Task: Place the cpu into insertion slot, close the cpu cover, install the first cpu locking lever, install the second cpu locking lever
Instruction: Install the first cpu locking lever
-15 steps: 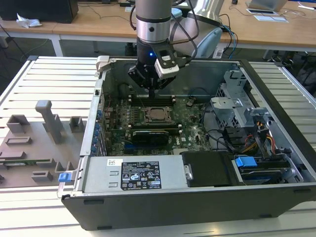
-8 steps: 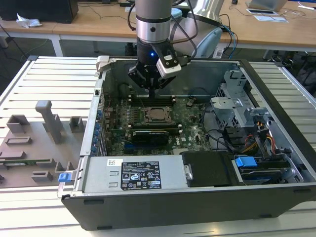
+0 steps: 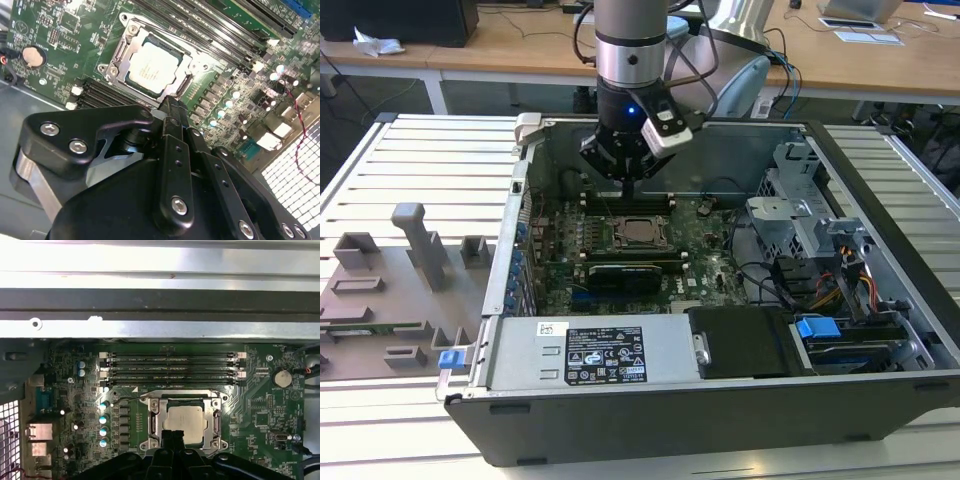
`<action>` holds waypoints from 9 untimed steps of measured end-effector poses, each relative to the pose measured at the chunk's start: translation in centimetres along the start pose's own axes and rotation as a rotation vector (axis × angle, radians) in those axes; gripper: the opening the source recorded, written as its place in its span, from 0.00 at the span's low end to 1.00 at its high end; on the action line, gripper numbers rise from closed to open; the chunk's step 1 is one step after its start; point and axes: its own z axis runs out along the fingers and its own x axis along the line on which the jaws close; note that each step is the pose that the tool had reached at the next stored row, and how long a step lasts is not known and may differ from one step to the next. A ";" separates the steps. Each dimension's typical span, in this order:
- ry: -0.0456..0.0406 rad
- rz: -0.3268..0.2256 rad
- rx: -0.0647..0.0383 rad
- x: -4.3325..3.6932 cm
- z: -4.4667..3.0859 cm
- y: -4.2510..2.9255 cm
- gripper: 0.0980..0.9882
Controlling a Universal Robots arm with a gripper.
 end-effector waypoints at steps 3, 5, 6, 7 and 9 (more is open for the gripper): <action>-0.0002 -0.003 0.000 0.08 0.00 -0.01 0.01; -0.0001 -0.004 0.000 1.10 -0.01 0.01 0.01; -0.0002 -0.003 0.000 1.65 -0.03 0.02 0.01; -0.0004 -0.003 0.000 1.95 -0.04 0.02 0.01; -0.0011 -0.003 0.000 2.82 -0.06 0.03 0.01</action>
